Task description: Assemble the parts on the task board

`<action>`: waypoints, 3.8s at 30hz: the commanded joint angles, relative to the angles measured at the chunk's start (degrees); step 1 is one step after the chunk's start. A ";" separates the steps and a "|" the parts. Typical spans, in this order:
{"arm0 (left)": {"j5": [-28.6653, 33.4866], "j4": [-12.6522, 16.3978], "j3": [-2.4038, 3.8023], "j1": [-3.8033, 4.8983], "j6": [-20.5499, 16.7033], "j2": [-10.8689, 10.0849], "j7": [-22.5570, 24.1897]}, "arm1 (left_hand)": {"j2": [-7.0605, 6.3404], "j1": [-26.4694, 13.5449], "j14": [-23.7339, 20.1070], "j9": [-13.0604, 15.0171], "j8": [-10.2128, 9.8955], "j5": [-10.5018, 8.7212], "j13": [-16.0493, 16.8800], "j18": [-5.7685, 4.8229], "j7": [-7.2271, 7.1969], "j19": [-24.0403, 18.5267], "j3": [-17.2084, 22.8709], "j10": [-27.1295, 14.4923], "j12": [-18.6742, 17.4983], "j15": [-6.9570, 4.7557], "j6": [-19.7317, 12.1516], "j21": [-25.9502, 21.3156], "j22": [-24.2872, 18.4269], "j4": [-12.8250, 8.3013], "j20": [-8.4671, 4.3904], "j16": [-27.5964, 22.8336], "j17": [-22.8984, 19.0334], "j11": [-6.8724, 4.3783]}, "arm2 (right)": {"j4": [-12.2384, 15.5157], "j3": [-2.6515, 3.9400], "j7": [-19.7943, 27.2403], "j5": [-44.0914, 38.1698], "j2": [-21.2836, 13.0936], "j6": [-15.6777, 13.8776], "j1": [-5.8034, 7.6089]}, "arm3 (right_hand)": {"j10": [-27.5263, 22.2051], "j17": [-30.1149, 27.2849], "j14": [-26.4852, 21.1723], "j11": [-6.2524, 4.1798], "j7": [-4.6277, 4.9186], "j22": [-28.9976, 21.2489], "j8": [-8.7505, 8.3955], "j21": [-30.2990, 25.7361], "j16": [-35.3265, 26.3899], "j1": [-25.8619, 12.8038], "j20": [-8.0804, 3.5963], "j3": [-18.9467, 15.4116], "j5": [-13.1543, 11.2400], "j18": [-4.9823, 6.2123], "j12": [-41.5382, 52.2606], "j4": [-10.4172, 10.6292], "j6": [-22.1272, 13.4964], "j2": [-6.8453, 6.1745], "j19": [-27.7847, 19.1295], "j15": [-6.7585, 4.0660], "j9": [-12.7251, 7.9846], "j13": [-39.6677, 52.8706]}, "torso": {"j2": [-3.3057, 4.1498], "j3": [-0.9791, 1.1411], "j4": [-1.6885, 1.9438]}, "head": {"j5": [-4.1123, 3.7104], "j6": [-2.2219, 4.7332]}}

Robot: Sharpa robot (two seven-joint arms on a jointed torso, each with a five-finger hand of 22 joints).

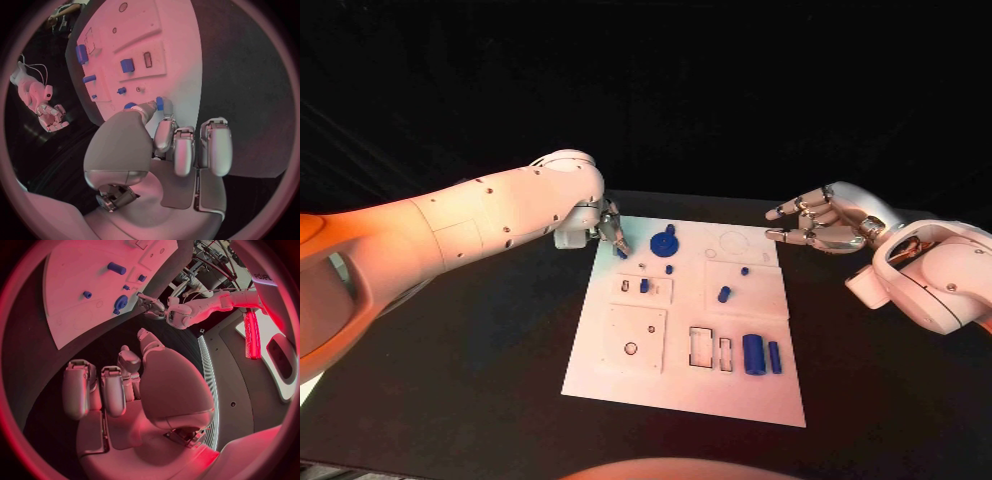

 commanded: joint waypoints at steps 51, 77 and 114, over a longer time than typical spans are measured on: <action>-8.59 21.05 -1.00 -4.64 -7.62 -10.27 -1.82 | -3.02 -4.07 6.05 1.85 3.42 0.48 -0.14 0.13 -0.87 3.39 14.09 0.97 0.34 -0.10 0.26 0.37 10.18 -9.56 -0.01 0.18 15.09 -0.65 | -0.40 -0.02 0.28 -0.53 0.28 1.09 -0.19 | 0.12 7.67 4.44 0.05 -0.06 -0.08 0.06 -0.34 -0.36 -0.13 -0.45 -0.36 0.21 0.37 -0.23 -0.09 0.43 0.25 0.00 -0.30 0.00 -0.02 | -0.12 0.00 0.28 | 0.78 -1.29; -8.57 20.43 -1.12 -4.90 -5.78 -9.85 -1.92 | -3.20 -4.28 6.05 1.83 3.54 0.46 0.68 0.15 -0.92 3.35 14.29 1.38 1.09 -0.08 0.46 0.31 10.13 -9.52 0.02 0.18 15.09 -0.66 | -0.39 -0.02 0.43 -0.53 0.28 1.12 -0.21 | 0.10 7.63 4.44 0.05 -0.05 -0.08 0.05 -0.35 -0.40 -0.02 -0.46 -0.40 0.22 0.37 -0.22 -0.13 0.41 0.28 0.01 -0.31 0.00 -0.05 | -0.07 0.06 0.18 | 0.76 -1.56; -7.21 17.83 -1.18 -5.03 -4.67 -8.60 -3.34 | -4.72 -12.54 6.05 0.35 4.38 -0.10 3.32 -0.31 -2.78 4.28 5.67 3.01 3.50 -1.28 4.46 1.62 11.77 -2.13 -0.82 0.18 15.09 -2.07 | 0.20 -0.02 0.31 -0.53 -0.19 0.95 -0.20 | 0.05 7.58 4.43 0.05 -0.05 -0.09 0.05 -0.36 -0.45 0.06 -0.47 -0.44 0.25 0.37 -0.29 -0.14 0.41 0.32 0.01 -0.31 0.00 -0.14 | -0.11 0.03 0.24 | 0.38 -2.03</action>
